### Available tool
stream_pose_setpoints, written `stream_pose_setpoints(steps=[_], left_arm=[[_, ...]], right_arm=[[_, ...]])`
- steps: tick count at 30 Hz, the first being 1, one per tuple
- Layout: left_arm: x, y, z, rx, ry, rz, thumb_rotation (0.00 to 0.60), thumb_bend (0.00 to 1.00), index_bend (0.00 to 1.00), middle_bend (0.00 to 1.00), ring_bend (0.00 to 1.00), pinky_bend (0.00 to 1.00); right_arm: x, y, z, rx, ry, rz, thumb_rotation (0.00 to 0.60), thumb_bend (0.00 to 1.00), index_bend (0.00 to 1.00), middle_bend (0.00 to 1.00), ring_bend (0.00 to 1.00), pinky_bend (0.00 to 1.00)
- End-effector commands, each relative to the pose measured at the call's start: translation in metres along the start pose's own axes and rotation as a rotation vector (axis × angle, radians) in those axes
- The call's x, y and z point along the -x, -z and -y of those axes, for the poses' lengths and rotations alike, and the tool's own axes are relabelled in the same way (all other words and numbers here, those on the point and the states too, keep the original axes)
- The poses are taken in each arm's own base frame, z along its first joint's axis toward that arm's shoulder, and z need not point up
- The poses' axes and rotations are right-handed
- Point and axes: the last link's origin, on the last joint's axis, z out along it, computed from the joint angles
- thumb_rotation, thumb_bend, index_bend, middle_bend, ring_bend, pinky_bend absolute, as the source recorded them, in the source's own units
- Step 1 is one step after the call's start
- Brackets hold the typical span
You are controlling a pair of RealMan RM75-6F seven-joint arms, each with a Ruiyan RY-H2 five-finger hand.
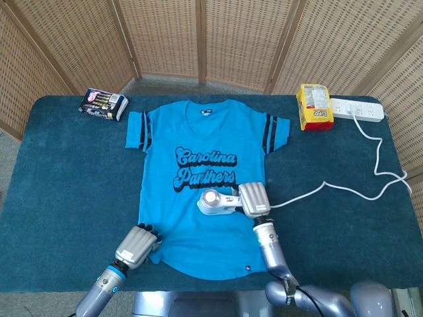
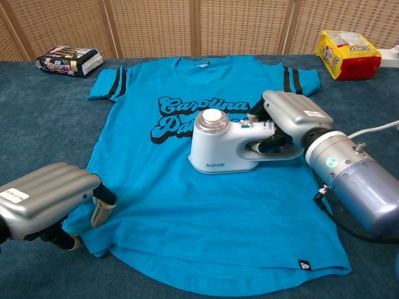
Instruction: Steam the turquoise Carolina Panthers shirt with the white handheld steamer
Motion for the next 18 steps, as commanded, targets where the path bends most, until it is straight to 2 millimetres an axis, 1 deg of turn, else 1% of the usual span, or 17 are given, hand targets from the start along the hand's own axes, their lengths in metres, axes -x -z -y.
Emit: stream_pose_setpoints(steps=[1, 2, 5, 9, 13, 18], left_arm=[[0.0, 0.0, 0.0, 0.0, 0.002, 0.001, 0.598, 0.31, 0.63, 0.56, 0.39, 0.39], [0.0, 0.0, 0.001, -0.002, 0.001, 0.001, 0.598, 0.31, 0.63, 0.56, 0.39, 0.39], [0.0, 0.001, 0.001, -0.003, 0.001, 0.0, 0.597, 0.31, 0.63, 0.56, 0.39, 0.39], [-0.001, 0.001, 0.001, -0.002, -0.001, -0.003, 0.6, 0.31, 0.63, 0.56, 0.39, 0.39], [0.0, 0.0, -0.002, 0.004, -0.005, -0.001, 0.598, 0.31, 0.63, 0.56, 0.39, 0.39], [0.001, -0.001, -0.005, 0.009, -0.01, 0.003, 0.597, 0.31, 0.63, 0.56, 0.39, 0.39]], right_arm=[[0.002, -0.001, 0.007, -0.01, 0.003, 0.001, 0.6, 0.3, 0.72, 0.74, 0.76, 0.65], [0.003, -0.001, 0.01, -0.015, 0.003, 0.002, 0.6, 0.3, 0.72, 0.74, 0.76, 0.65], [0.003, -0.001, 0.011, -0.014, 0.003, -0.001, 0.6, 0.3, 0.72, 0.74, 0.76, 0.65], [-0.002, 0.0, 0.003, -0.003, 0.014, -0.018, 0.6, 0.3, 0.72, 0.74, 0.76, 0.65], [-0.01, 0.002, -0.01, 0.017, 0.028, -0.033, 0.6, 0.3, 0.72, 0.74, 0.76, 0.65], [-0.021, 0.006, -0.034, 0.059, 0.047, -0.043, 0.6, 0.3, 0.72, 0.74, 0.76, 0.65]])
